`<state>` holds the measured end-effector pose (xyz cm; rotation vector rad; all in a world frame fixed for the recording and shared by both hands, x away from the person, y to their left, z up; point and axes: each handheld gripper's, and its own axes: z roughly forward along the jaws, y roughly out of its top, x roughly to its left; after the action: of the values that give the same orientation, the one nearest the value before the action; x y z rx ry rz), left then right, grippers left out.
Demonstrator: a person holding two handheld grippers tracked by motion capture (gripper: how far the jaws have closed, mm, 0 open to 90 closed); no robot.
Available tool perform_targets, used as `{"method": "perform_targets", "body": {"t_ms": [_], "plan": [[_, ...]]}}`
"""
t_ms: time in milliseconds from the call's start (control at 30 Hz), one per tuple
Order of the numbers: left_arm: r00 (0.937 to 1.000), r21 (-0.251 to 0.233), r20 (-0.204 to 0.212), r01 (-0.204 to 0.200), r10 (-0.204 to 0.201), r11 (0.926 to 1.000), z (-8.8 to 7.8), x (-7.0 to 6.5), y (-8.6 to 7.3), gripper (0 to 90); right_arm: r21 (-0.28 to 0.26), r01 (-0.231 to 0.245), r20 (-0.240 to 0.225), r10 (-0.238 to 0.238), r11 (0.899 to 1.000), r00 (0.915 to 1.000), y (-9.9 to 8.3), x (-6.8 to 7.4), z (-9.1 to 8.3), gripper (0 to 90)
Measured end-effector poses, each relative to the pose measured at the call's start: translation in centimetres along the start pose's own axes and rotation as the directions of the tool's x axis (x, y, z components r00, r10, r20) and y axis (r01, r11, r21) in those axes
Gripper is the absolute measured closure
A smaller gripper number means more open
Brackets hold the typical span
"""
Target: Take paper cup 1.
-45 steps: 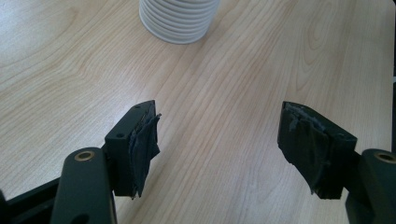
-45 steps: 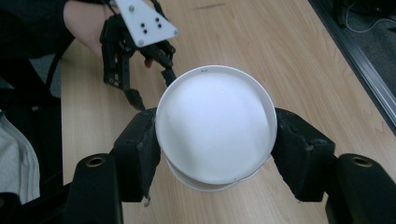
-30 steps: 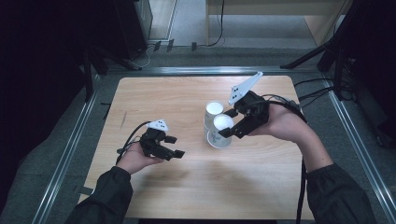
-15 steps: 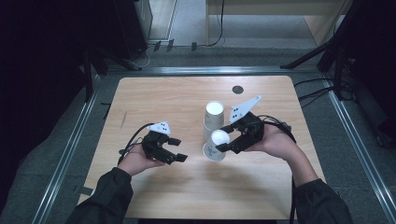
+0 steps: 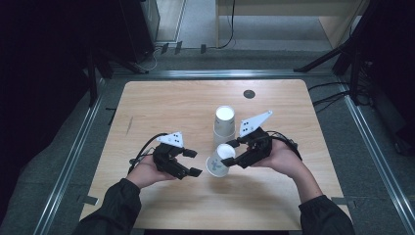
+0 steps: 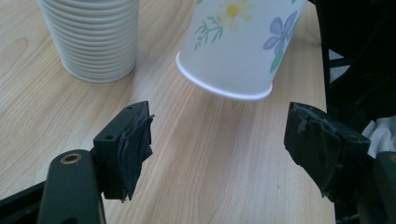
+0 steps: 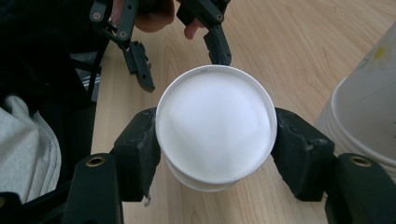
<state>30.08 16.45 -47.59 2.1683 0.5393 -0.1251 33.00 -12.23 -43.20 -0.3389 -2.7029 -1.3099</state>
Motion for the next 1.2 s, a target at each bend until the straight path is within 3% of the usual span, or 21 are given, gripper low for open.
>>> {"method": "perform_targets", "body": {"t_ms": [133, 233, 367, 467, 867, 1200], "plan": [[0.9996, 0.006, 0.008, -0.028, 0.028, 0.9996, 0.1, 0.0, 0.9, 23.4, -0.002, 0.0, -0.006, 0.0, 1.0, 1.0, -0.1, -0.1, 0.4, 36.6], [0.9988, -0.019, 0.039, -0.028, 0.029, 0.9994, 0.0, 0.0, 1.9, 23.5, -0.019, -0.005, -0.012, 0.005, 1.0, 0.9999, 0.0, -0.1, 0.3, 36.6], [0.9982, -0.031, 0.048, -0.034, 0.035, 0.999, 0.3, -0.1, 2.3, 23.5, -0.043, -0.016, -0.026, 0.015, 0.999, 0.9995, 0.2, -0.1, 0.5, 36.6], [0.9976, -0.049, 0.051, -0.044, 0.046, 0.9978, 0.6, -0.3, 2.2, 23.5, -0.047, -0.018, -0.034, 0.016, 0.999, 0.9993, 0.3, 0.0, 0.7, 36.6], [0.9955, -0.016, 0.076, -0.056, 0.057, 0.9983, 2.3, -0.4, 1.5, 23.2, -0.065, -0.043, -0.071, 0.039, 0.997, 0.9967, 0.0, 0.3, 1.8, 36.7], [0.9935, -0.026, 0.089, -0.07, 0.072, 0.9972, 2.9, -0.6, 1.5, 21.6, -0.081, -0.051, -0.082, 0.045, 0.995, 0.9956, 0.0, 0.4, 1.8, 36.8]]}}
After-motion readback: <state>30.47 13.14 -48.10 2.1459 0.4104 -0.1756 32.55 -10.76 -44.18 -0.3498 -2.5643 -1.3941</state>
